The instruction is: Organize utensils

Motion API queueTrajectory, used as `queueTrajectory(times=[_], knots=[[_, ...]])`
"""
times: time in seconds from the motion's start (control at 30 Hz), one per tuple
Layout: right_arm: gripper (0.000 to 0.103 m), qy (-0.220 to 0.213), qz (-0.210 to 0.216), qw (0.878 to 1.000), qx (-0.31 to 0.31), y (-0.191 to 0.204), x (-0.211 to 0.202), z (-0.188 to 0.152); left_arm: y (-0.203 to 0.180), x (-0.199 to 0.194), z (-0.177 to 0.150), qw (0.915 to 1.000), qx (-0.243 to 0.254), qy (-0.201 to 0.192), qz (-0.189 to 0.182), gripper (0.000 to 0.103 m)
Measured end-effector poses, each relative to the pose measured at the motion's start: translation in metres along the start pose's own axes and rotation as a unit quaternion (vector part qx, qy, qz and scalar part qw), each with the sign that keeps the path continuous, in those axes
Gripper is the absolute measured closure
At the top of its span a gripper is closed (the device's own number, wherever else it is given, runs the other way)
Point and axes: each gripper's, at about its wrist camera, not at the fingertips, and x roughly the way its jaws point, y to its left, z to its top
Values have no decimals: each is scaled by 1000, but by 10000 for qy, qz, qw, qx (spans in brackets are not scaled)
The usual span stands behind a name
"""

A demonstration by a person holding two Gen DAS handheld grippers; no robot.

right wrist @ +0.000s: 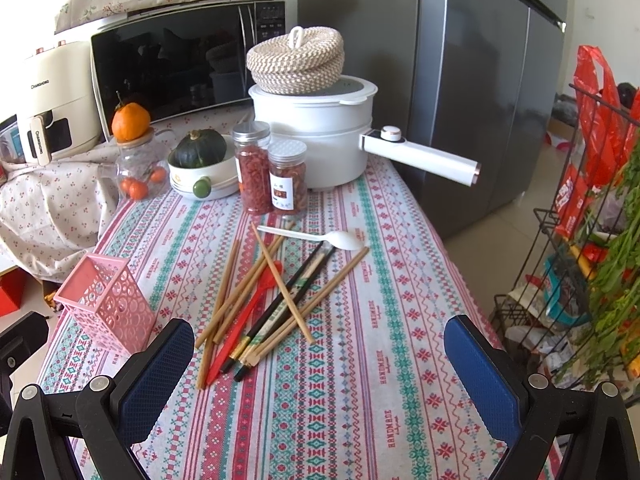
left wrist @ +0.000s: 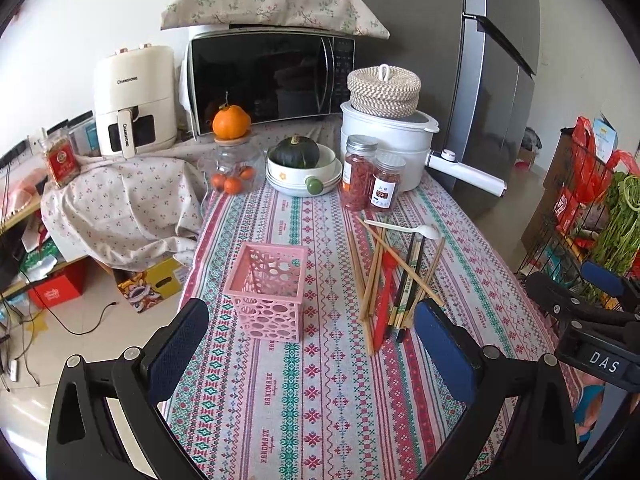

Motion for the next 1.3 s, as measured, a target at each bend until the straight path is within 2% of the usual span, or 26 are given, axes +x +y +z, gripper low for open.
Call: queueTrajectory(times=[0.13, 0.3, 0.53, 0.63, 0.7, 0.77, 0.83, 0.9, 0.97, 1.0, 1.17, 1.3], knots=[[0, 153, 104, 9998, 87, -6, 3, 3, -1, 7, 4, 9996, 22, 183, -214, 0], [0, 232, 23, 9995, 225, -17, 6, 10, -12, 18, 20, 9979, 344, 507, -199, 0], [0, 731, -19, 9967, 366, -30, 28, 39, -24, 50, 51, 9940, 144, 1012, -384, 0], [1, 954, 55, 9945, 431, -39, 48, 48, -34, 76, 62, 9889, 35, 1341, -634, 1], [1, 1064, 125, 9928, 528, -45, 64, 47, -42, 100, 67, 9827, -66, 1659, -825, 6], [2, 1263, 244, 9892, 705, -55, 82, 38, -49, 128, 70, 9757, -154, 1990, -899, 17], [18, 1633, 409, 9825, 796, -62, 102, 30, -55, 158, 71, 9702, -230, 2253, -864, 25], [24, 1826, 528, 9779, 871, -68, 117, 25, -59, 187, 70, 9666, -263, 2434, -759, 34], [28, 1955, 662, 9737, 963, -74, 131, 23, -61, 214, 69, 9640, -278, 2566, -635, 49], [30, 2005, 753, 9714, 1026, -77, 136, 23, -63, 226, 68, 9631, -275, 2614, -584, 53], [30, 2145, 935, 9661, 1094, -83, 154, 21, -65, 279, 61, 9579, -290, 2826, -421, 74], [30, 2168, 1034, 9642, 1128, -84, 163, 23, -62, 307, 55, 9537, -387, 2972, -260, 80]])
